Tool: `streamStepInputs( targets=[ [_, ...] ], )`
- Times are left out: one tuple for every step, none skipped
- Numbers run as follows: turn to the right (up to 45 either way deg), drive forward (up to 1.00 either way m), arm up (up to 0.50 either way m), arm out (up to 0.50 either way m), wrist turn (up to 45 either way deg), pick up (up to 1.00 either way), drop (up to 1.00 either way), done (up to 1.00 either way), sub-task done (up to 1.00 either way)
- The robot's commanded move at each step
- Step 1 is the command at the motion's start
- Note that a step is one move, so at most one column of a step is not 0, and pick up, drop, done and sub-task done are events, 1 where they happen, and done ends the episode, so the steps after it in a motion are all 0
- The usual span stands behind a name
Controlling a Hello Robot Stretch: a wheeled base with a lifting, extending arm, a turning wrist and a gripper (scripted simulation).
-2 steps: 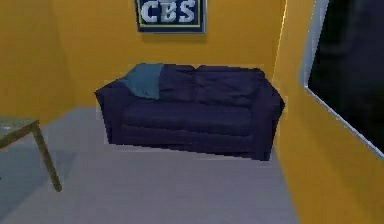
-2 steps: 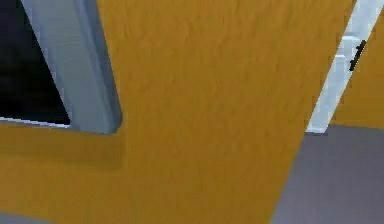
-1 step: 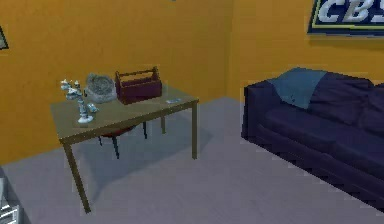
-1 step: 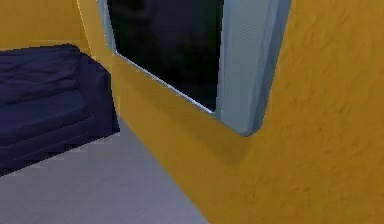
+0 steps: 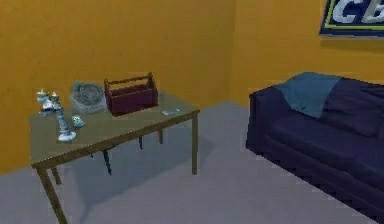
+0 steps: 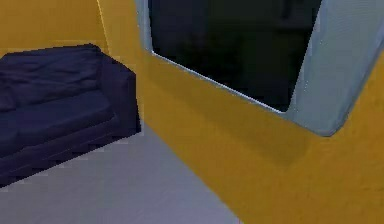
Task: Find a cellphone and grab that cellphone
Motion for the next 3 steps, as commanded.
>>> streamStepInputs(
  targets=[
    [0.0, 0.7, 0.0, 0.0, 0.0, 0.0, 0.0, 0.0, 0.0],
    [-45.0, 0.0, 0.0, 0.0, 0.0, 0.0, 0.0, 0.0, 0.0],
    [-45.0, 0.0, 0.0, 0.0, 0.0, 0.0, 0.0, 0.0, 0.0]
  ],
)
